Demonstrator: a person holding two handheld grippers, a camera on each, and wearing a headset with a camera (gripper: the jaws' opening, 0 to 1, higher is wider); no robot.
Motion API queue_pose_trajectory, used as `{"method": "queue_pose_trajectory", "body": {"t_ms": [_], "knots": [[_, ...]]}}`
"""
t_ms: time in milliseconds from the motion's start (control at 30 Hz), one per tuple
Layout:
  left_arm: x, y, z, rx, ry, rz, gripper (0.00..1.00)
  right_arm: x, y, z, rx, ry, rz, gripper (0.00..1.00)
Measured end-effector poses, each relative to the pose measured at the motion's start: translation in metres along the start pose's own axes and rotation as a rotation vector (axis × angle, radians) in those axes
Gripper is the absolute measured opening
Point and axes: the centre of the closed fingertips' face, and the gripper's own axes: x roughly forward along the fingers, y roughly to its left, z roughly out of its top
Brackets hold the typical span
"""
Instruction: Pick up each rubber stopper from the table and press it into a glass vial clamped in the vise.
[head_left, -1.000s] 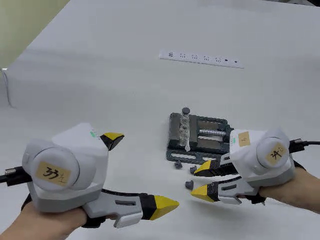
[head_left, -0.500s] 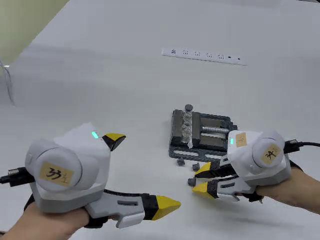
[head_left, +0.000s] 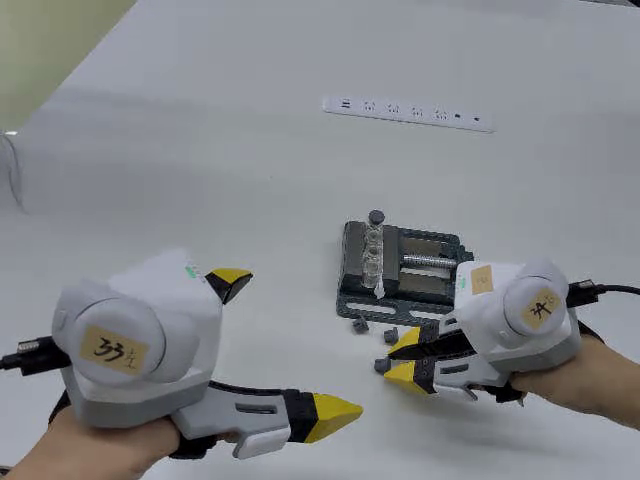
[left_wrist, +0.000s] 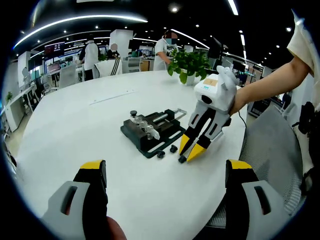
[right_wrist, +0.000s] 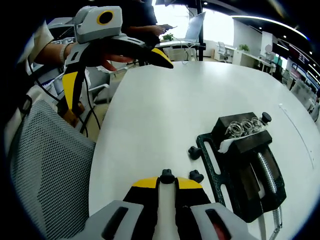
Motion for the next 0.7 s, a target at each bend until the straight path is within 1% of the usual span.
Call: {"method": "queue_pose_trajectory", "body": {"t_ms": [67, 167, 267, 333, 400, 467, 500, 600, 667, 700], "knots": [[0.000, 0.000, -0.001, 0.000, 0.002, -0.002, 0.99, 0.000, 0.001, 0.000, 0.002, 0.001, -0.002, 0.07], [0.001, -0.003, -0.002, 0.010, 0.008, -0.007, 0.98, -0.005, 0.000, 0.002, 0.012, -0.002, -0.002, 0.07], [0.004, -0.006, -0.001, 0.027, 0.017, -0.025, 0.96, -0.019, -0.001, 0.007, -0.003, 0.010, -0.005, 0.07], [0.005, -0.009, 0.001, 0.048, 0.015, -0.045, 0.92, -0.027, -0.002, 0.011, -0.008, 0.017, -0.001, 0.06], [0.009, -0.015, 0.005, 0.063, 0.017, -0.072, 0.85, -0.038, -0.001, 0.015, -0.010, 0.034, 0.006, 0.06], [0.014, -0.022, 0.011, 0.090, 0.013, -0.100, 0.83, -0.048, -0.002, 0.012, -0.014, 0.082, 0.010, 0.06], [0.015, -0.024, 0.012, 0.103, 0.014, -0.109, 0.81, -0.052, -0.002, 0.013, -0.027, 0.090, 0.012, 0.06], [0.025, -0.034, 0.020, 0.152, 0.016, -0.142, 0.77, -0.068, 0.001, 0.012, -0.059, 0.152, 0.035, 0.06], [0.029, -0.040, 0.025, 0.175, 0.014, -0.160, 0.74, -0.075, 0.003, 0.013, -0.076, 0.180, 0.046, 0.06], [0.033, -0.045, 0.028, 0.200, 0.016, -0.178, 0.72, -0.081, 0.004, 0.015, -0.094, 0.201, 0.060, 0.06]]}}
